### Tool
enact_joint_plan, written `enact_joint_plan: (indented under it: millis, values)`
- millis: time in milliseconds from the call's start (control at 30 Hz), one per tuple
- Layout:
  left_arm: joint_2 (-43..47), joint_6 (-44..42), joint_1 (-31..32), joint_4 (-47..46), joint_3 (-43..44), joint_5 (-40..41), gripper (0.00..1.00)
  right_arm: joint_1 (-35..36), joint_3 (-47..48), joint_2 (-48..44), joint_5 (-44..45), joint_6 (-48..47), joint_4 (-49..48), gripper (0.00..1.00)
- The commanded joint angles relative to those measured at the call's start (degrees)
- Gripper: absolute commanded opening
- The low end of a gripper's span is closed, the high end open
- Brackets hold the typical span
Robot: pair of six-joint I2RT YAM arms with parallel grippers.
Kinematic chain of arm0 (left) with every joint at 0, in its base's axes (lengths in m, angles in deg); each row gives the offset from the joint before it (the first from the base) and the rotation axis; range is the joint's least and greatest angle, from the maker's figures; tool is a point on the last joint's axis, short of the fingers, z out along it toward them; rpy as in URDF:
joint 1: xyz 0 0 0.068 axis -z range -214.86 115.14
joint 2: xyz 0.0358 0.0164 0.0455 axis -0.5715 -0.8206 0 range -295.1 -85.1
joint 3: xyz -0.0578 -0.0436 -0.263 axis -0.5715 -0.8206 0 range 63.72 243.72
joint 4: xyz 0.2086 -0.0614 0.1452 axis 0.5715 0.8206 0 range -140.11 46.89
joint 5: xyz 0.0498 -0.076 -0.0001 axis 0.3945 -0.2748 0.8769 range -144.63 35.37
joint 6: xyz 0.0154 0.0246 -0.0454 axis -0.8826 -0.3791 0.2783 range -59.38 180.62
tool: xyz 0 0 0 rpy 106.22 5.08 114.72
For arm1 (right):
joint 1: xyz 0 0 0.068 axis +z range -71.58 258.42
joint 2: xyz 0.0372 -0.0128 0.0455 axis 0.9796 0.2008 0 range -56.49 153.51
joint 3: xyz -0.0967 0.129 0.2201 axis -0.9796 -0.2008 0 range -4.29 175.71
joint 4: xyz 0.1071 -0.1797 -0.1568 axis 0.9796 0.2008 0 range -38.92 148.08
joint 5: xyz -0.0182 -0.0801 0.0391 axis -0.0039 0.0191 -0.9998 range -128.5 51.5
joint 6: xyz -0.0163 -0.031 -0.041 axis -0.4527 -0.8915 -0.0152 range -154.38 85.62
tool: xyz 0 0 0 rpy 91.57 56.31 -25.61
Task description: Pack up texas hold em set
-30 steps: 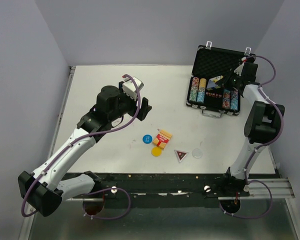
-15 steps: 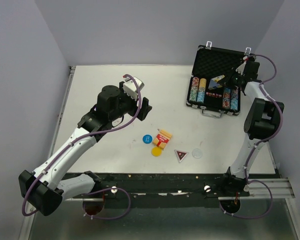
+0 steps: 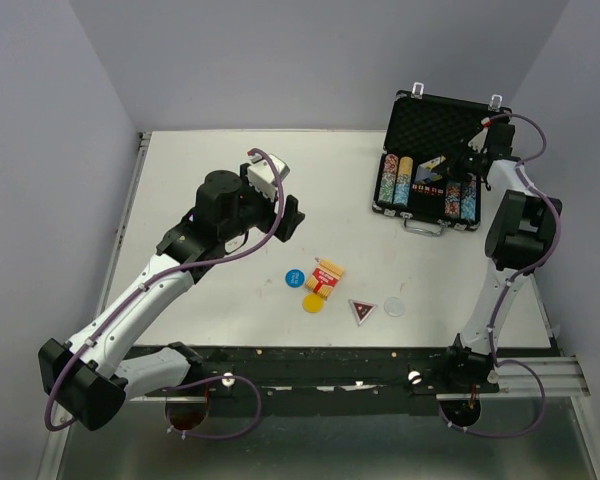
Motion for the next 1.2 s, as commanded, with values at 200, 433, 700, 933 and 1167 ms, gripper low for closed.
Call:
enact_joint_plan:
  millis: [200,433,700,933,1167]
  values:
    - [-0.17,0.00,-0.21,-1.04,-0.19,-1.41,0.99,-0.41,3.87,3.42,0.54,-2.20,4.13,0.28]
    - [-0.17,0.00,-0.12,-1.12,-0.10,-1.67,0.99,-0.33,3.25,1.58,2.56,-3.87,4.39,0.62]
    - [-0.35,0.18,-0.21,-1.12,-0.19,-2.02,0.99,-0.41,1.67,-1.50,8.88,-5.62,4.04,0.66]
    - [-0.35,0.35,-0.21,-1.39,-0.28,-2.46,0.99,-0.24,-1.84,-3.70,11.80,-5.72,1.14,0.63]
    - [-0.26,0.44,-0.12,-1.47,-0.28,-2.55,0.99,-0.06,-1.23,-2.03,10.39,-5.89,0.88,0.55]
